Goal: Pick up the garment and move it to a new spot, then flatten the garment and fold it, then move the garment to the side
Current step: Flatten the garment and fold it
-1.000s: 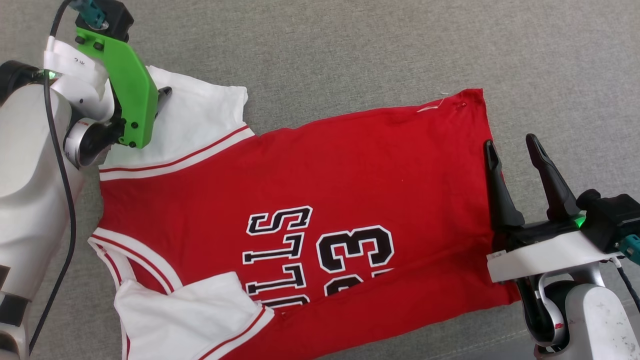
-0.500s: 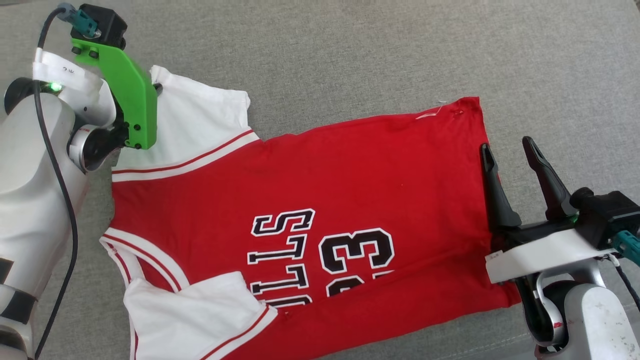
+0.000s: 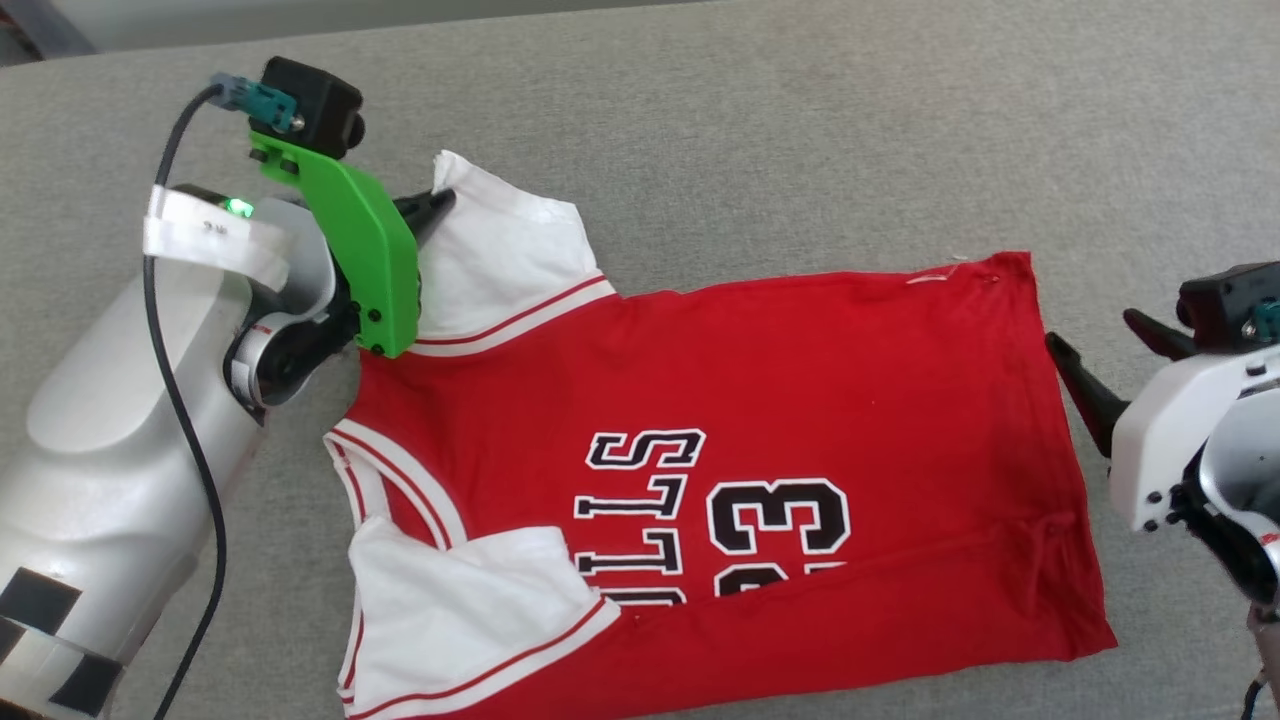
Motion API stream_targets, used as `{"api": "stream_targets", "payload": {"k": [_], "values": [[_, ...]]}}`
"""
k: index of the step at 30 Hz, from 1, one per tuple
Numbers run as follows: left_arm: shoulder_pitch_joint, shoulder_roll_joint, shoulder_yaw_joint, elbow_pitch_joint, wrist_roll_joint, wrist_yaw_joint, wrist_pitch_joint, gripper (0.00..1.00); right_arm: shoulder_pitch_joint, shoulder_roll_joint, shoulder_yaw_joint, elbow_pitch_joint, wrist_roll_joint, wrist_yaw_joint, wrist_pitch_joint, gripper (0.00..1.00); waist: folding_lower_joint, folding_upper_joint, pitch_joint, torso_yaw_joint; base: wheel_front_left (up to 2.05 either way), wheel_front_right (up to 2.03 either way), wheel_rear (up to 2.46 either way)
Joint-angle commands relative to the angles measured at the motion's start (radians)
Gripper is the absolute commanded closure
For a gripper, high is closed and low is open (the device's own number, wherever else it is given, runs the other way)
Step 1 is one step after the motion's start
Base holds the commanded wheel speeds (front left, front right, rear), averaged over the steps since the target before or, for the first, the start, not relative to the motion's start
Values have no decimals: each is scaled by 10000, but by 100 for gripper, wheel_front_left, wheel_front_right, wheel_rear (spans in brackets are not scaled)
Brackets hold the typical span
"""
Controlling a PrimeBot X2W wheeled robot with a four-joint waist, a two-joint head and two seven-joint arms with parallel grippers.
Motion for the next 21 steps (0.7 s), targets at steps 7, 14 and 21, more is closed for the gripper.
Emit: {"api": "stream_targets", "payload": {"k": [7,14,21], "values": [[893,177,-119,-1822,-73,432,-155,100,-1868,-961,401,1602,736,-9,2033,0,0,0,68,1119,0,0,0],[1163,228,-157,-2734,31,689,-312,100,-2779,-1370,871,2864,694,-9,2530,0,0,0,343,1502,0,0,0],[1313,220,-201,-3331,130,857,-458,100,-3218,-1384,1090,3816,828,-9,2431,0,0,0,579,1736,0,0,0]]}}
